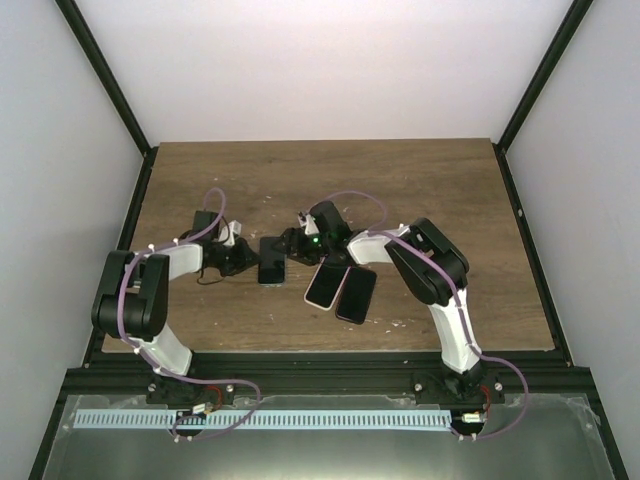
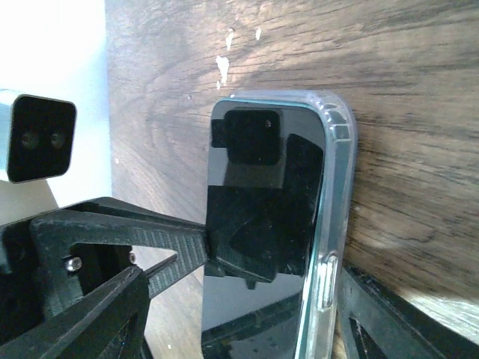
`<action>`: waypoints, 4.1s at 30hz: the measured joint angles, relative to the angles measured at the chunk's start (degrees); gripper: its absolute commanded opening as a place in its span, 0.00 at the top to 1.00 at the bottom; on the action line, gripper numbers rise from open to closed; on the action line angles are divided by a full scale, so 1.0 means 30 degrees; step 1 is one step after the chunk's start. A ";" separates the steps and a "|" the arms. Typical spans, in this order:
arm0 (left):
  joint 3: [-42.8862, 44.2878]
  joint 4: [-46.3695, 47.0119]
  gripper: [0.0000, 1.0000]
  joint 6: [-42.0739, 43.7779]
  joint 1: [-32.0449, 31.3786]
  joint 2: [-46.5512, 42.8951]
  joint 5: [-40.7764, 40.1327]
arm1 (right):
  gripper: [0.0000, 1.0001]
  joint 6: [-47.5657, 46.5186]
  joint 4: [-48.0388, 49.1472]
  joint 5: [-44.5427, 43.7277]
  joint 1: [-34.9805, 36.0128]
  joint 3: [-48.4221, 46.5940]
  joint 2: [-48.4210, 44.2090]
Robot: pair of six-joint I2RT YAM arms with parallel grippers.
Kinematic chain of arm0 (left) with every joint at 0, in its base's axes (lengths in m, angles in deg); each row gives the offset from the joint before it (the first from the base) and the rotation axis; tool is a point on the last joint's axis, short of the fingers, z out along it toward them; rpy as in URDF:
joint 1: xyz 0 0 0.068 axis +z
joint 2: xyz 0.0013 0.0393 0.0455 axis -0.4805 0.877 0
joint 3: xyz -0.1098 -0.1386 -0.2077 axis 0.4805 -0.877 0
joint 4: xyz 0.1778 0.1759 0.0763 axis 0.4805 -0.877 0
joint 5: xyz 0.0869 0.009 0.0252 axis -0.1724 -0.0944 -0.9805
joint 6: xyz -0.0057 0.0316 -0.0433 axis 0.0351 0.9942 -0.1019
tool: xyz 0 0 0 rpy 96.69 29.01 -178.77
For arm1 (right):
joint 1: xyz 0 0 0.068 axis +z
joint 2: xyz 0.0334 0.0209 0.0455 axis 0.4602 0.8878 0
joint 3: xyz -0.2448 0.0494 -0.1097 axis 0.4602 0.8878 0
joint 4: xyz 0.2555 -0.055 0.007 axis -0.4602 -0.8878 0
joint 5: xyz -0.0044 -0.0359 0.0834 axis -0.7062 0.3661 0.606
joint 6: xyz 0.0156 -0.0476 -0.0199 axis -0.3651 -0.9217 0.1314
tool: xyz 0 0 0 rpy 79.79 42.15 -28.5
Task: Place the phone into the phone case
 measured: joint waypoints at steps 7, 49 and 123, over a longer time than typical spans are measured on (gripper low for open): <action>-0.0357 0.0328 0.83 -0.0051 0.0175 -0.0109 0.0015 | 0.31 0.1180 0.2375 0.0969 0.0029 0.1020 0.0000; 0.0962 -0.2375 0.42 -0.1370 0.0685 -0.8327 0.3395 | 0.93 0.0918 0.2820 0.4597 -0.1399 0.5705 -0.5778; -0.4277 0.6207 0.49 -1.0724 0.0401 -1.4520 1.0877 | 0.91 0.8845 1.0571 0.4648 -0.0692 0.6586 -1.0105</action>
